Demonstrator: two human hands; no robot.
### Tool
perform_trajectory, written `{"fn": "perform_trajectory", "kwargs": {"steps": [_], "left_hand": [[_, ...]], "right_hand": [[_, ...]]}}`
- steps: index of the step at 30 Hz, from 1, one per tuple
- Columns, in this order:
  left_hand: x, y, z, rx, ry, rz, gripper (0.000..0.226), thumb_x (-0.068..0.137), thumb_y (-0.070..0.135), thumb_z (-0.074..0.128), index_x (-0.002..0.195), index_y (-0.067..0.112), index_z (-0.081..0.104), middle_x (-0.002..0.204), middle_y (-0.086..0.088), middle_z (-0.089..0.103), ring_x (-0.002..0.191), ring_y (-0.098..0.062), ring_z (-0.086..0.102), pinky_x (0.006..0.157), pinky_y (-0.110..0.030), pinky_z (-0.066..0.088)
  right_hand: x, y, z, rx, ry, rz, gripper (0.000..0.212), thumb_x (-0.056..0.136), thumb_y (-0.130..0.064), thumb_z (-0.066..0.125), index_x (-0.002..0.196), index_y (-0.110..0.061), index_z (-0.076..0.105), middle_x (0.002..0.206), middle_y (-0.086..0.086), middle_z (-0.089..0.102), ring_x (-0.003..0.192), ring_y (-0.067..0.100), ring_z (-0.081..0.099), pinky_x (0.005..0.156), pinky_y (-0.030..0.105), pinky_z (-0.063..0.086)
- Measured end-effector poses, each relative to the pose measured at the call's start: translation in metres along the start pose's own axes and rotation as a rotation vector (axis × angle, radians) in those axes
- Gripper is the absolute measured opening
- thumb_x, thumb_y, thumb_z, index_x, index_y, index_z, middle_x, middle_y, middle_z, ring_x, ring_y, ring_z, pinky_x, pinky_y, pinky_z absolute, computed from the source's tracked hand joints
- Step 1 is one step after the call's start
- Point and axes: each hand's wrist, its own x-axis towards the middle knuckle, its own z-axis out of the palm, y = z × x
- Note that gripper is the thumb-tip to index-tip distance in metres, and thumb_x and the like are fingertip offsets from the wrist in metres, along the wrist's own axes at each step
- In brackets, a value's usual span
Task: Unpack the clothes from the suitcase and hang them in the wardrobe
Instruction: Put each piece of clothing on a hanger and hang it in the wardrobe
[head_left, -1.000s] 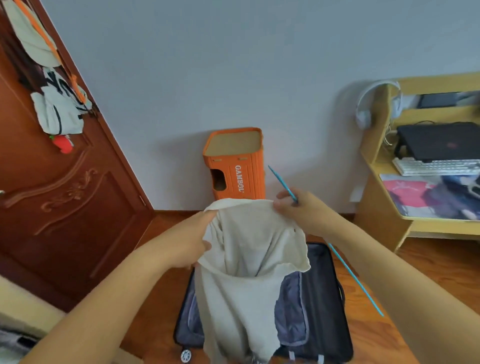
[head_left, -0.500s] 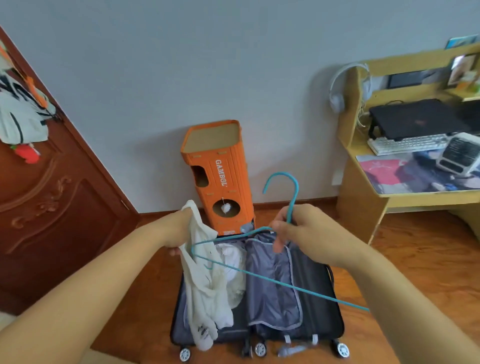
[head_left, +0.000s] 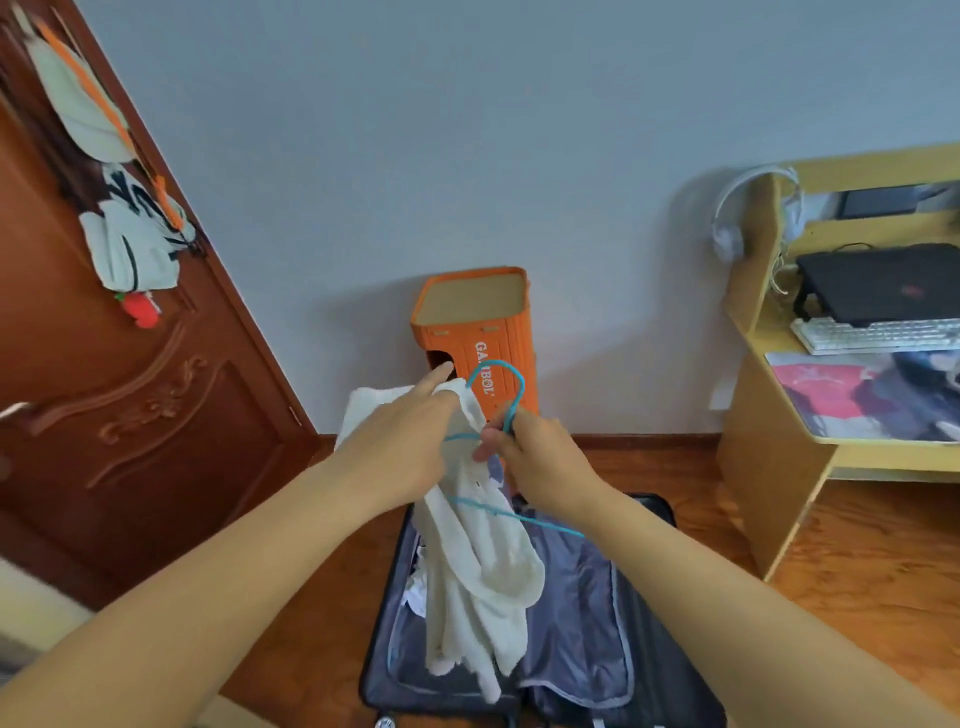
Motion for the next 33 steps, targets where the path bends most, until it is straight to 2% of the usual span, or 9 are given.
{"fn": "perform_trajectory", "kwargs": {"steps": [5,8,12,17,19,22,25,30,33], "left_hand": [[-0.010,0.003,-0.021,-0.316,0.437,0.299,0.034,0.086,0.001,0.056,0.110,0.018,0.074,0.135,0.006,0.062,0.089,0.007,0.053,0.083,-0.007,0.038],[-0.005,-0.015,-0.037,-0.277,0.712,0.349,0.022,0.094,0.017,0.053,0.101,0.017,0.074,0.106,0.008,0.068,0.088,-0.007,0.061,0.081,-0.026,0.048],[-0.003,-0.019,-0.036,-0.019,0.416,0.395,0.044,0.102,0.051,0.033,0.107,0.025,0.069,0.098,0.012,0.067,0.091,-0.015,0.064,0.073,-0.036,0.050],[-0.001,-0.003,-0.040,0.218,0.467,0.390,0.053,0.103,0.057,0.018,0.118,0.035,0.064,0.100,0.008,0.072,0.091,-0.023,0.069,0.061,-0.037,0.050],[0.005,-0.007,-0.048,0.201,0.413,0.284,0.044,0.104,0.056,0.023,0.126,0.042,0.059,0.105,0.003,0.072,0.097,-0.030,0.067,0.069,-0.039,0.051],[0.006,-0.016,-0.058,0.062,0.372,0.168,0.034,0.104,0.051,0.036,0.134,0.050,0.053,0.107,-0.004,0.073,0.103,-0.035,0.065,0.080,-0.042,0.053],[0.001,-0.025,-0.061,0.032,0.399,0.160,0.033,0.105,0.049,0.037,0.135,0.052,0.050,0.113,-0.001,0.074,0.108,-0.034,0.065,0.085,-0.046,0.054],[0.003,-0.058,-0.069,-0.044,0.547,0.206,0.041,0.100,0.056,0.030,0.134,0.045,0.050,0.115,0.001,0.074,0.109,-0.032,0.068,0.085,-0.049,0.056],[-0.006,-0.102,-0.072,-0.021,0.577,0.180,0.042,0.102,0.054,0.033,0.130,0.037,0.057,0.115,-0.001,0.075,0.106,-0.031,0.071,0.084,-0.050,0.057]], "right_hand": [[0.002,-0.022,-0.019,0.189,0.141,-0.128,0.025,0.101,-0.021,0.054,0.081,-0.021,0.068,0.078,-0.018,0.071,0.073,0.003,0.059,0.071,0.023,0.044],[-0.005,-0.029,-0.031,0.234,0.169,-0.164,0.019,0.100,-0.015,0.055,0.082,-0.019,0.059,0.077,-0.004,0.071,0.064,0.000,0.057,0.062,0.016,0.043],[-0.013,-0.032,-0.046,0.447,0.170,-0.161,0.019,0.101,-0.014,0.056,0.082,-0.016,0.053,0.056,-0.014,0.054,0.044,0.001,0.043,0.045,0.015,0.034],[-0.011,-0.040,-0.064,0.383,0.091,-0.180,0.013,0.103,-0.017,0.053,0.090,-0.017,0.052,0.064,-0.004,0.057,0.057,0.014,0.055,0.058,0.031,0.046],[-0.011,-0.030,-0.065,0.120,0.276,-0.203,0.004,0.102,-0.025,0.053,0.098,-0.026,0.053,0.087,-0.009,0.065,0.080,0.006,0.061,0.076,0.031,0.050],[-0.041,0.000,-0.045,0.048,0.706,-0.168,0.022,0.099,-0.027,0.053,0.079,-0.035,0.048,0.073,-0.017,0.057,0.071,-0.001,0.053,0.065,0.026,0.038],[-0.072,0.035,0.011,-0.040,0.387,-0.192,0.011,0.089,-0.036,0.053,0.098,-0.033,0.059,0.095,-0.022,0.060,0.092,-0.005,0.055,0.082,0.014,0.040],[-0.026,0.108,0.034,-0.242,-0.077,0.038,0.039,0.084,-0.024,0.063,0.122,-0.016,0.054,0.091,-0.010,0.056,0.099,0.021,0.058,0.103,0.038,0.039],[-0.024,0.145,0.009,-0.608,-0.202,-0.134,0.045,0.083,-0.011,0.052,0.124,-0.027,0.061,0.106,-0.014,0.059,0.117,0.011,0.053,0.119,0.046,0.023]]}}
